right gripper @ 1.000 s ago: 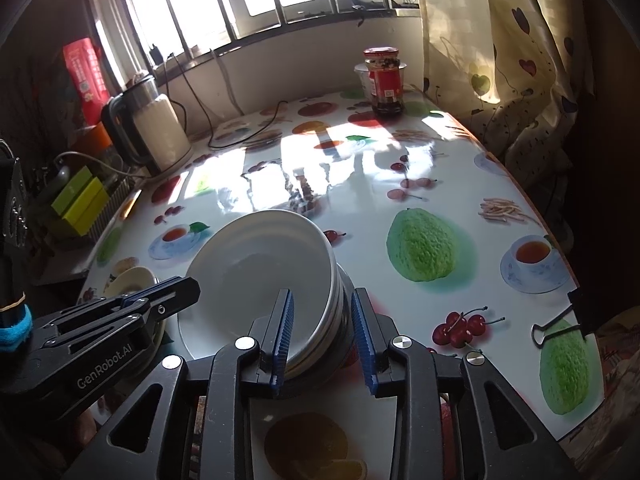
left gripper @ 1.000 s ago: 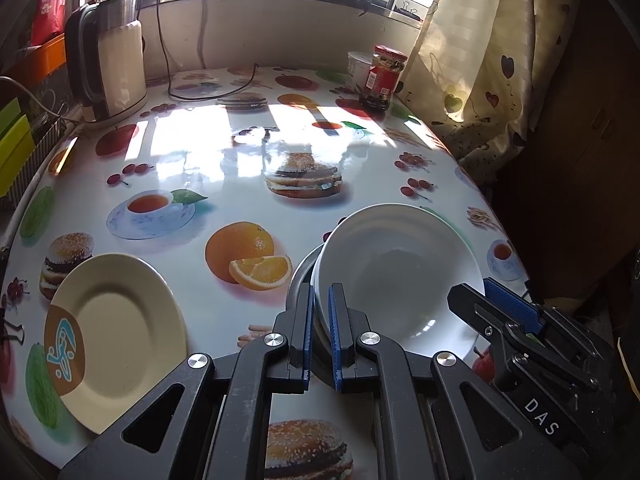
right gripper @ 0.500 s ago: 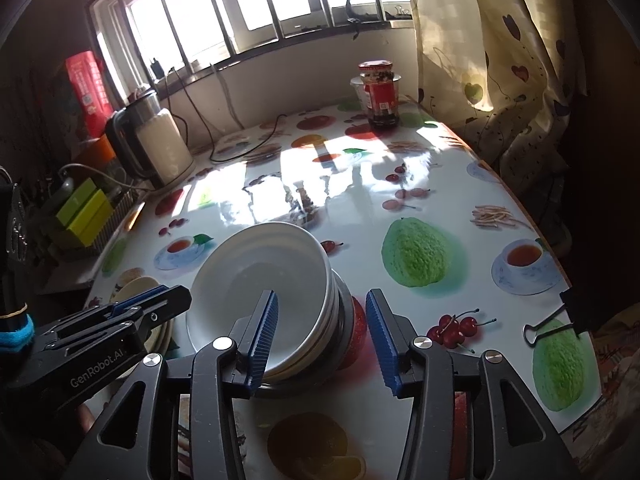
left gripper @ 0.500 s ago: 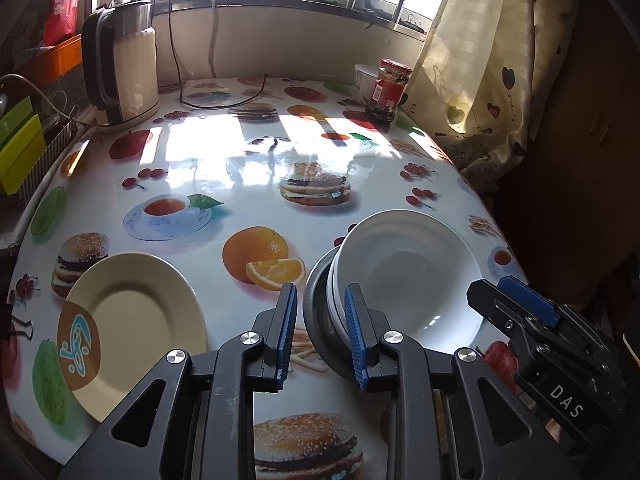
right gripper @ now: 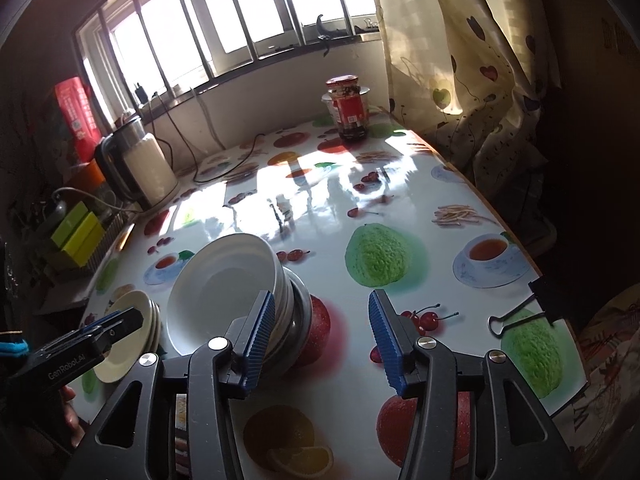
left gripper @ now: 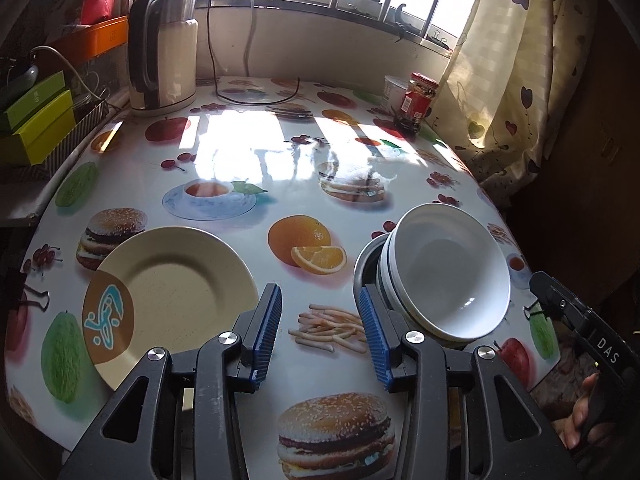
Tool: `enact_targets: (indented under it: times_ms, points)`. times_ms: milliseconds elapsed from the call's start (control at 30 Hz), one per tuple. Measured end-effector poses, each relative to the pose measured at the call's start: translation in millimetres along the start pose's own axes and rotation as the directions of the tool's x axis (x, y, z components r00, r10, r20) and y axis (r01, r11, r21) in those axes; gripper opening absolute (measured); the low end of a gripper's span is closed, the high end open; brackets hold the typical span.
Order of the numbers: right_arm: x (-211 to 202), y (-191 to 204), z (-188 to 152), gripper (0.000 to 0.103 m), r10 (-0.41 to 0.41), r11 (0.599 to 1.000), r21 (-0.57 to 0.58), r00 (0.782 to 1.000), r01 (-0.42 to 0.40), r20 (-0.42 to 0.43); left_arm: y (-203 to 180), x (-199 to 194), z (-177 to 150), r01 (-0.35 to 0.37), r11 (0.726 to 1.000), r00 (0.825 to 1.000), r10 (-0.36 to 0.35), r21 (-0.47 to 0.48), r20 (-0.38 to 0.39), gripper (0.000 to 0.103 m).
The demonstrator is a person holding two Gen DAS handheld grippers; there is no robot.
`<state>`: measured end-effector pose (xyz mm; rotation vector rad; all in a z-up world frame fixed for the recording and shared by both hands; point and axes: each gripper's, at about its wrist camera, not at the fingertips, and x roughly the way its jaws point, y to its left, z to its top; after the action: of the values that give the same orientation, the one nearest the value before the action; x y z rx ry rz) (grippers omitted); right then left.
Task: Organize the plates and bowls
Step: 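Close both tools on the rim of the steel bowl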
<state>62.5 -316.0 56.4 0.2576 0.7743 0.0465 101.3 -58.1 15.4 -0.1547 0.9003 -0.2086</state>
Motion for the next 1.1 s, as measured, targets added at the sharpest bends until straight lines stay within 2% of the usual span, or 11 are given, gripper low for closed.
enact_targets:
  times_ms: [167,333,833,1100]
  points:
    - [7,-20,-9,0.049,-0.015,0.999,0.045,1.0,0.016,-0.024,2,9,-7,0.019,1.0,1.0,-0.019,-0.002,-0.023,0.042]
    - [21,-29,-17,0.049,0.004,0.998,0.062,0.998,0.0,-0.058,0,21,-12,0.039,0.999,0.998,-0.039,-0.004,-0.048,0.042]
    - [60,-34,-24,0.049,0.13,0.989,0.084,0.982,-0.119,-0.14,0,43,-13,0.082,0.996,0.992,-0.085,-0.036,-0.09,0.042]
    - [69,-40,-19,0.045,0.2,0.974,0.131,0.971,-0.183,-0.133,-1,52,-8,0.114,0.993,0.989,-0.118,-0.041,-0.093,0.042]
